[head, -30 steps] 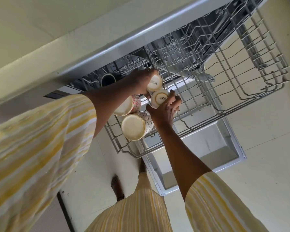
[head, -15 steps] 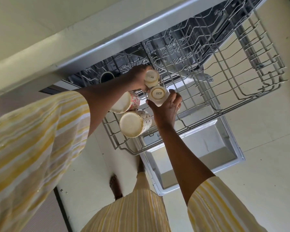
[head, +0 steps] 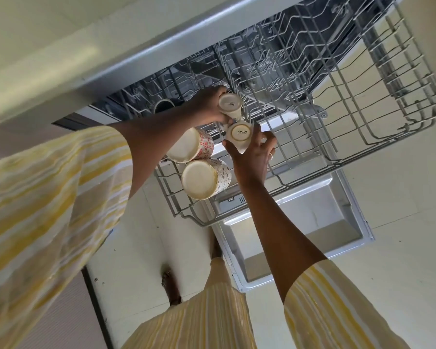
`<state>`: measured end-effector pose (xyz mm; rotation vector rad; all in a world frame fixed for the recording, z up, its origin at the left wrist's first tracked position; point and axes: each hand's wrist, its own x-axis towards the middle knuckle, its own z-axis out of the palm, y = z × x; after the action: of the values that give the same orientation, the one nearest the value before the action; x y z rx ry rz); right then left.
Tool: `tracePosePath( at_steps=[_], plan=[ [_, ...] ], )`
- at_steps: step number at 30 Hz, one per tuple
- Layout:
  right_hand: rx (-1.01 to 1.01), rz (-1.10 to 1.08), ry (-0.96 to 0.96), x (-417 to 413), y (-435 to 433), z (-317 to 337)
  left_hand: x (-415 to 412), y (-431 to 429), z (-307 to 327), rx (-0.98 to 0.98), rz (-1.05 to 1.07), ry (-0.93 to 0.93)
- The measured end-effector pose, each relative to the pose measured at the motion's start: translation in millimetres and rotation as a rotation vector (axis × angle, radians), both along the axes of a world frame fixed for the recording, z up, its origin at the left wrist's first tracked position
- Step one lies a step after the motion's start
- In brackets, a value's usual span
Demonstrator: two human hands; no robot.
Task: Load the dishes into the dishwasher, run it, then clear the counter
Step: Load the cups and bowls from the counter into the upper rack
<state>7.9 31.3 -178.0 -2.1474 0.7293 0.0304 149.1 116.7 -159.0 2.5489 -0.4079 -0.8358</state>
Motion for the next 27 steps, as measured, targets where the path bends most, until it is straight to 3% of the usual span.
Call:
tracePosePath(
  at_steps=[16,27],
  plan=[
    [0.053,-0.110,0.059,-6,1,2,-8,-13,13,0.090,-0.264,-0.037],
    [-0.021,-0.052,0.170,-2,2,6,-5,-8,14,0.084,-0.269,0.011]
  ],
)
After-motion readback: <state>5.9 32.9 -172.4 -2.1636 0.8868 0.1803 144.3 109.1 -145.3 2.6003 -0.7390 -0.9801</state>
